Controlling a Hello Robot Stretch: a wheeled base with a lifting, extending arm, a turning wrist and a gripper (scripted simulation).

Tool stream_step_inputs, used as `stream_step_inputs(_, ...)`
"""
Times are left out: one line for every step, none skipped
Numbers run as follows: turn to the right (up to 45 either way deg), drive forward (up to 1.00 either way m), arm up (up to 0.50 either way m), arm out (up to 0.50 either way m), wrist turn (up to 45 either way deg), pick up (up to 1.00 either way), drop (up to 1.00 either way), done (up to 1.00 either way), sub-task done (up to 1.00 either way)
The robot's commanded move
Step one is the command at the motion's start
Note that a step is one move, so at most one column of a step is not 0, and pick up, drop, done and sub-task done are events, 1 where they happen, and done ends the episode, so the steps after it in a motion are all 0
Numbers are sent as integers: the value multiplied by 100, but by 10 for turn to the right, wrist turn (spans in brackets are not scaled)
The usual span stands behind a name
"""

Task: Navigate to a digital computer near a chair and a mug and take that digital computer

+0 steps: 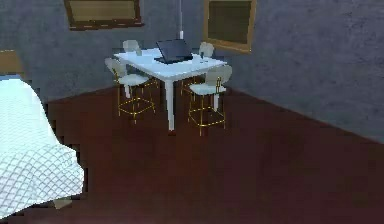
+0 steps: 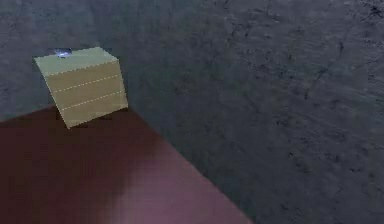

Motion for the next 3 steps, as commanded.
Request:
stream_step_inputs(0,100,0,0,0,0,0,0,0)
stream_step_inputs(0,30,0,0,0,0,0,0,0)
stream_step_inputs(-450,0,0,0,0,0,0,0,0)
